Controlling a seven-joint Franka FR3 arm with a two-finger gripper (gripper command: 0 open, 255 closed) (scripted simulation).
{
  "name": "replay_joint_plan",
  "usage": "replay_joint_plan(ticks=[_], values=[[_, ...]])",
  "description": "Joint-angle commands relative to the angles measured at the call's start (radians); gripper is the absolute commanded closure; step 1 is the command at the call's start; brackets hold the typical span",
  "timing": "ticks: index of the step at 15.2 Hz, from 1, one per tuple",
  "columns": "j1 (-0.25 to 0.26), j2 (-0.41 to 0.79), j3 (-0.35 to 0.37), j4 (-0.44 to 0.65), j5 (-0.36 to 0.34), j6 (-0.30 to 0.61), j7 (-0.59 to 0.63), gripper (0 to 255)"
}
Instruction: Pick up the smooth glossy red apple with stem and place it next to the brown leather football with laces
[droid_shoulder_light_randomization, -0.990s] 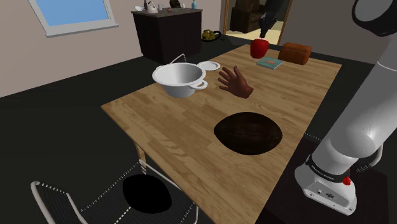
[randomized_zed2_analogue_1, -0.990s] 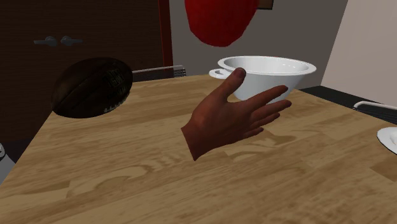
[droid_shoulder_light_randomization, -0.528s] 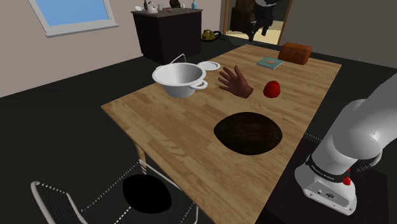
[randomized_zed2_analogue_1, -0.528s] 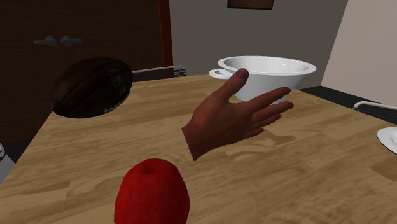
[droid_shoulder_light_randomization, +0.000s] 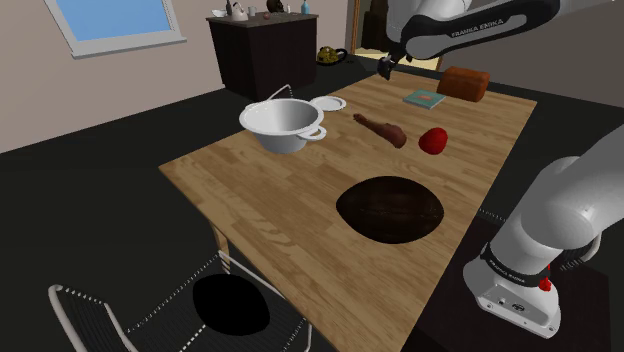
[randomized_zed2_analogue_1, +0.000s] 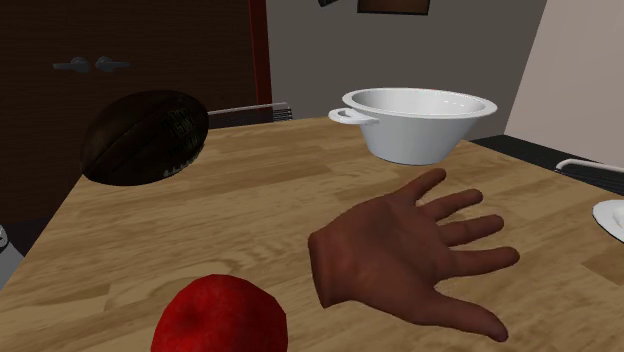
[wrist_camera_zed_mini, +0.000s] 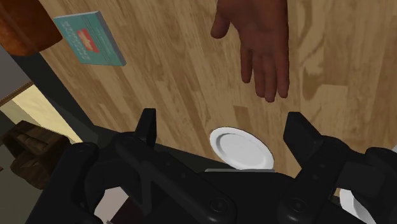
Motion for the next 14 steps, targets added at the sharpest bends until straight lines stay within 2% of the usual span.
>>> replay_joint_plan(ticks=[1, 9, 10, 14], values=[[-0.006, 0.013, -0.008, -0.010, -0.010, 0.027, 0.007, 0], [-0.008, 0.017, -0.011, -0.012, -0.012, 0.034, 0.008, 0], [-0.008, 0.017, -0.011, -0.012, -0.012, 0.034, 0.008, 255], [-0.008, 0.017, -0.011, -0.012, -0.012, 0.034, 0.008, 255]])
